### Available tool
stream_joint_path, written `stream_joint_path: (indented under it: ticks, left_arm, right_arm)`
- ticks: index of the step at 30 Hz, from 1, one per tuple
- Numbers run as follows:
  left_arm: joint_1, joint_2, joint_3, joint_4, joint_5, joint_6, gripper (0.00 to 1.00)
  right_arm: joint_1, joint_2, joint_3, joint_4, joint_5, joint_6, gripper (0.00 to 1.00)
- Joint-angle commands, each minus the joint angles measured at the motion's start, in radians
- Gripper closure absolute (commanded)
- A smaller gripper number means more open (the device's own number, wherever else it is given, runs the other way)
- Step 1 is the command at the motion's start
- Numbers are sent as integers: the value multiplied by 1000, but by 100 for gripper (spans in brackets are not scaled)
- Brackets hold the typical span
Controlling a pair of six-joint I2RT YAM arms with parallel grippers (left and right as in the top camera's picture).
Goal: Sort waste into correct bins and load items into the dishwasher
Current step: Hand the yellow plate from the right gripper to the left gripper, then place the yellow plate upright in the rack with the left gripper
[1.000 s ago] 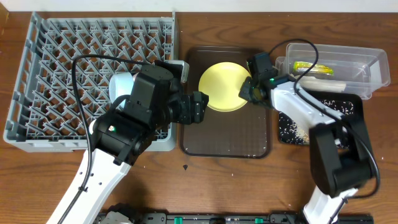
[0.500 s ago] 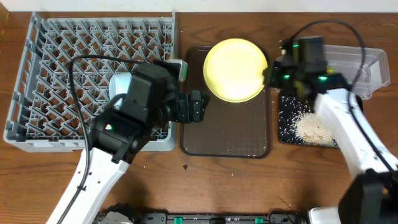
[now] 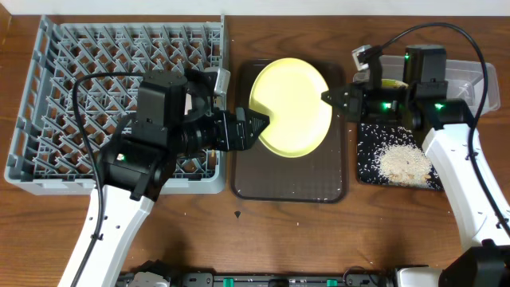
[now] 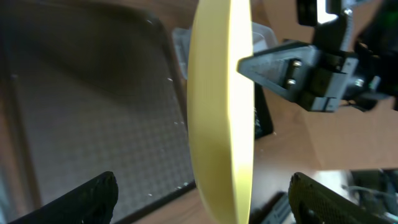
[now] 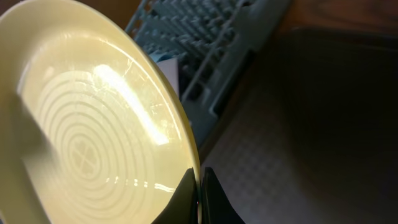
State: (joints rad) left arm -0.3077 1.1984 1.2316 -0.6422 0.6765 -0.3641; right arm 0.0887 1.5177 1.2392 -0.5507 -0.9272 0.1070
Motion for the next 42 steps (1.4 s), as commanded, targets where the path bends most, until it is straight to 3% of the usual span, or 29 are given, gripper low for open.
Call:
stream_joint_path:
  ticks: [1, 5, 8, 9, 10, 13, 15, 23, 27, 29, 35, 42]
  left_arm:
    - [-13, 9, 5, 11, 92, 1, 21]
    - [-13, 18, 5, 11, 94, 4, 52]
    - [-13, 19, 5, 11, 79, 8, 90]
    - [-13, 19, 5, 7, 48, 8, 92]
    - [-13, 18, 5, 0, 7, 8, 92]
    - [-11, 3, 9, -53, -190, 7, 92]
    - [-11, -22, 25, -116, -355, 8, 92]
    - [-11, -151, 80, -231, -1111, 269, 92]
    - [-5, -158, 78, -227, -1357, 564, 92]
    - [19, -140, 75, -203, -1465, 592, 93]
    - [167, -52, 75, -141, -1486, 665, 93]
    - [258, 151, 75, -47, -1360, 807, 92]
  right_arm:
    - [36, -15, -3, 2, -89, -50, 99]
    - [68, -15, -3, 8, -152, -93, 99]
    - [80, -15, -3, 8, -151, -104, 99]
    - [81, -15, -3, 8, -151, -105, 99]
    - [81, -15, -3, 9, -151, -105, 96]
    - [72, -15, -3, 8, -143, -105, 49]
    - [55, -15, -3, 7, -135, -100, 32]
    - [26, -15, -3, -26, 1, -33, 27]
    - [39, -15, -3, -68, 114, -33, 27]
    - [49, -15, -3, -80, 143, -33, 27]
    - [56, -15, -3, -92, 185, -33, 27]
    - [56, -15, -3, -89, 198, -33, 25]
